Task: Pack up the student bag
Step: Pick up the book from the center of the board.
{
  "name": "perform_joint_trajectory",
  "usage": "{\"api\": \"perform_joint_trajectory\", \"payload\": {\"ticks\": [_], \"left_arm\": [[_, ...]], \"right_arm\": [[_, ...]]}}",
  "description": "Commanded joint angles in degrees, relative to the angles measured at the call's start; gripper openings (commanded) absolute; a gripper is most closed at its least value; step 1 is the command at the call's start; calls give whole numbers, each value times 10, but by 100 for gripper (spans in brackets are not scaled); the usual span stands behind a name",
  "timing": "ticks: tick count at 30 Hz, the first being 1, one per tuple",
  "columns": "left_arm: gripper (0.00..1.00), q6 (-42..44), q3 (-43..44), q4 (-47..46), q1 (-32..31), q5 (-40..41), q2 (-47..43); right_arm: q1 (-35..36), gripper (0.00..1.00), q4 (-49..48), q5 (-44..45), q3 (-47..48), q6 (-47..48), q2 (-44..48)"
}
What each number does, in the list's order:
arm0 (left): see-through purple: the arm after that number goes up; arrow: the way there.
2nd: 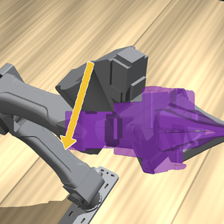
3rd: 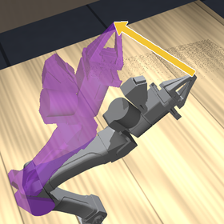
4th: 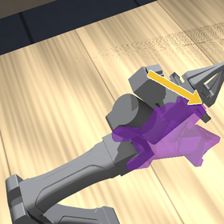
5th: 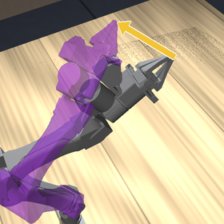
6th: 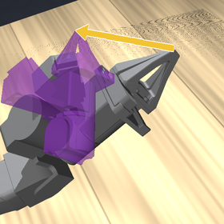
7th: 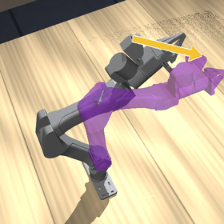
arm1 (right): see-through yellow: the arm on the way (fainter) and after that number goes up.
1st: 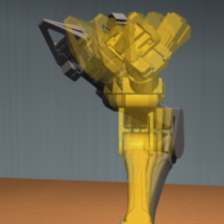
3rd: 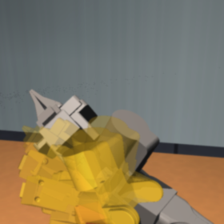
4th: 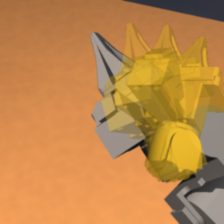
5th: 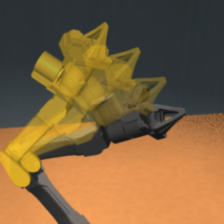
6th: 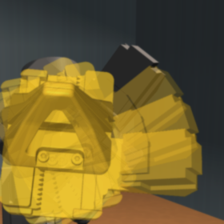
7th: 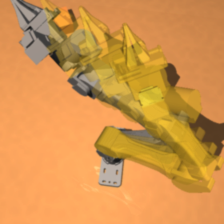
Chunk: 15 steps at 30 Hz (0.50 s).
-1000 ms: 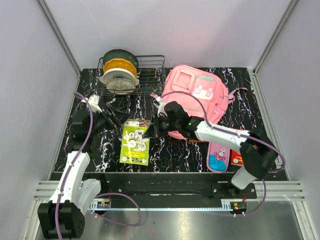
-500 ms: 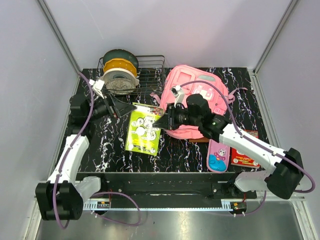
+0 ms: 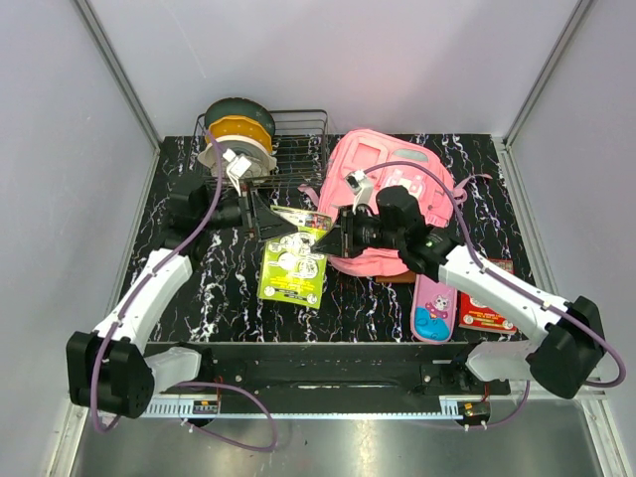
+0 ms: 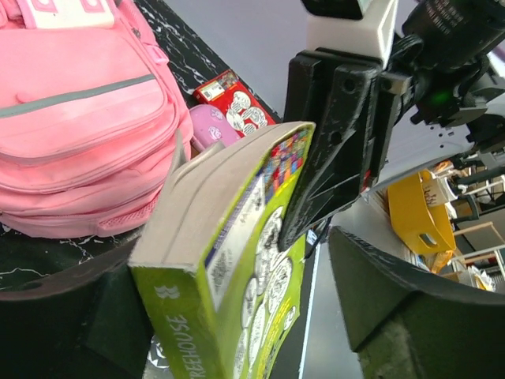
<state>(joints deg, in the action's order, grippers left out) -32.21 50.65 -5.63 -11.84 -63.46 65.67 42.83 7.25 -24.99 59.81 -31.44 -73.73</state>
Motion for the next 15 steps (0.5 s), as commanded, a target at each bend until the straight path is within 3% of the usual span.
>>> {"api": "perform_joint_trajectory", "payload": {"ticks": [1,10,11,12,15], "left_arm": [[73,25,30,-4,-21,-67,23],[38,31,50,-3,-50,-74,51],[32,32,52,-3,-52,-76,53],[19,32,53,-3,-53,-76,55],[0,33,56,-3,-57,-77,60]], "right_arm": [[-8,0,-57,-44,9,15,30],[-13,0,-36,-79,20,54,21],[-15,0,-33,-78,20,59,19],[-16,0,-32,-81,21,62,15],[-20,0,-14,-81,31,80,5]]}}
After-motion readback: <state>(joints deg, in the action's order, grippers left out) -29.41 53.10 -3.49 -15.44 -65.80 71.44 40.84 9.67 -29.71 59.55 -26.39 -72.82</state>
